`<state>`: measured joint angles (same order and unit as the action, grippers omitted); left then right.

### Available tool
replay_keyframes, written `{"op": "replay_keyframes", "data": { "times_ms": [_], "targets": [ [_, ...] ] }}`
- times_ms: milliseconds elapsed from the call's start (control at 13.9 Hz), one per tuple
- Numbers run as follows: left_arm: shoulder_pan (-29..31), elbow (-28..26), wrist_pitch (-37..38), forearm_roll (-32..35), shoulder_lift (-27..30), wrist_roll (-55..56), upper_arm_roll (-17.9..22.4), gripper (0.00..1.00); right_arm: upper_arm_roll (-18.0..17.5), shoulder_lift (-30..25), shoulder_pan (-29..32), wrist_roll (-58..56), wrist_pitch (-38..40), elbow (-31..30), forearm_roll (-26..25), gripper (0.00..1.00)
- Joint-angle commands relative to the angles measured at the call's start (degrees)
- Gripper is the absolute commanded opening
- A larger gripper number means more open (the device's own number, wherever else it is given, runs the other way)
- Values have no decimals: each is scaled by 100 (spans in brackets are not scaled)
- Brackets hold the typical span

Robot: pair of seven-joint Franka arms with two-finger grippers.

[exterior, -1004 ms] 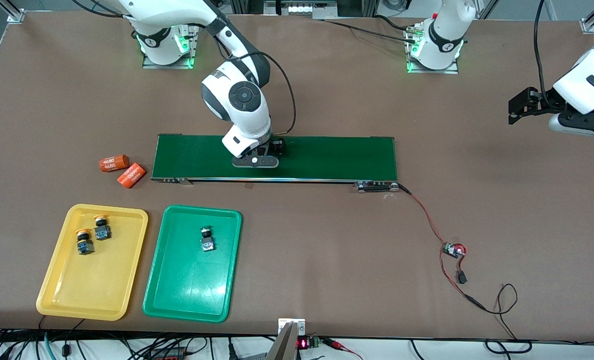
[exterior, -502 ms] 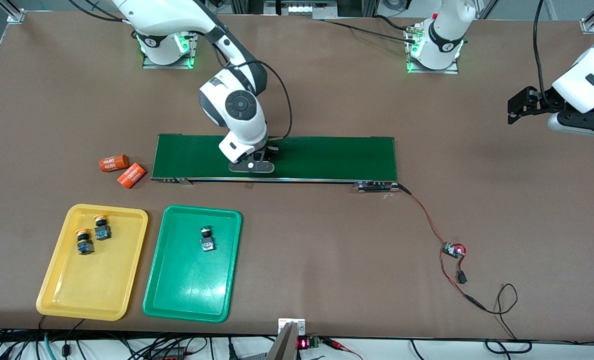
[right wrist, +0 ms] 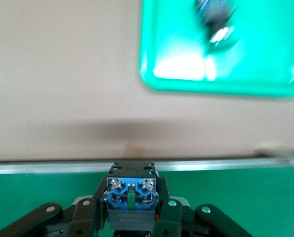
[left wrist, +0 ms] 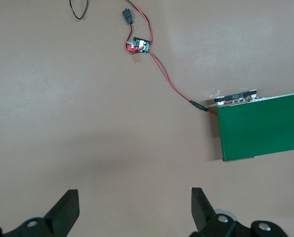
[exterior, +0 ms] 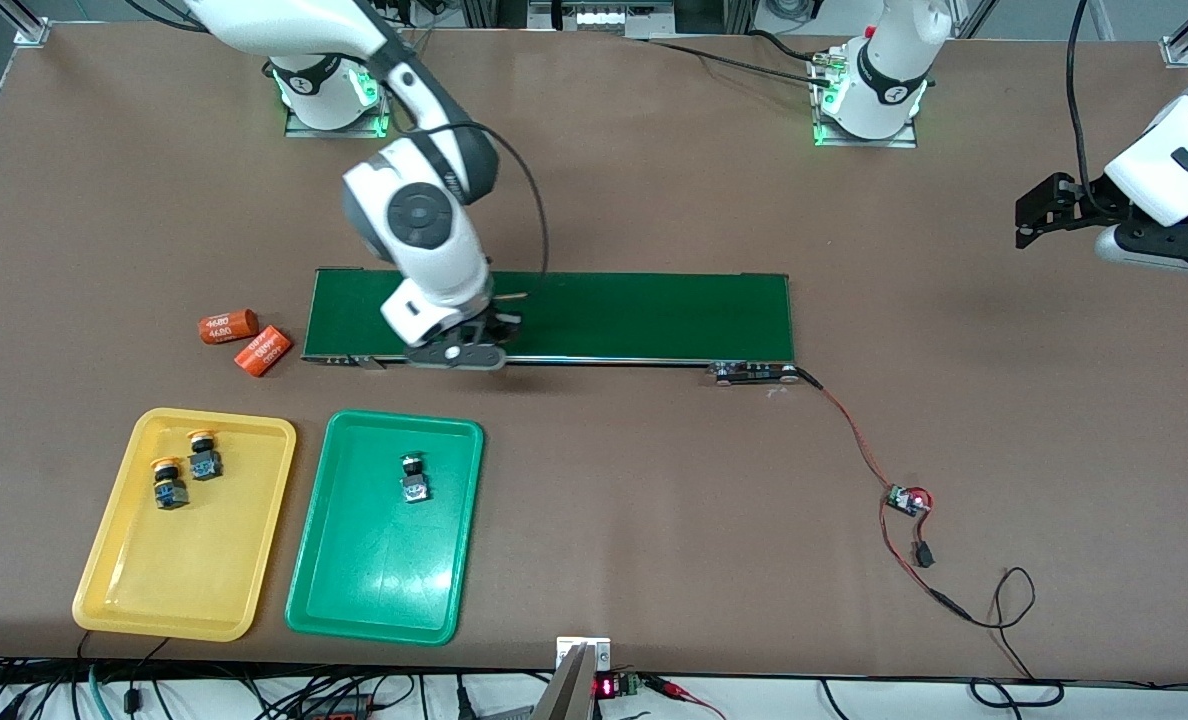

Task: Sort buttons by color to trays
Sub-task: 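Carry the button to the green tray with the right gripper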

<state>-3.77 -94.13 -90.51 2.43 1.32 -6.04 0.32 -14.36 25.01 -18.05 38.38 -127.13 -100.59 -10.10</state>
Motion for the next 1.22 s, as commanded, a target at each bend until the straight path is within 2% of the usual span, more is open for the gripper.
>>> {"op": "replay_keyframes", "data": {
  "times_ms": [0,287,430,717,1148],
  "targets": [
    [8,123,104,109,-27,-2,-15,100,-32,21,572,-899,233,408,69,20],
    [8,123,104,109,-27,-2,-23,100,-31,240,1259,-1859,145,602,69,20],
    [8,123,104,109,-27,-2,-15,100,-31,442,1348,-1931,-4,734,43,20],
    [8,123,104,109,-27,-2,-23,100,-23,987,1559,-2177,-1065,743,-1,20],
    [8,123,104,109,-27,-2,-14,100,-14,1444,1682,-2177,-1884,769,-414,20]
  ]
}}
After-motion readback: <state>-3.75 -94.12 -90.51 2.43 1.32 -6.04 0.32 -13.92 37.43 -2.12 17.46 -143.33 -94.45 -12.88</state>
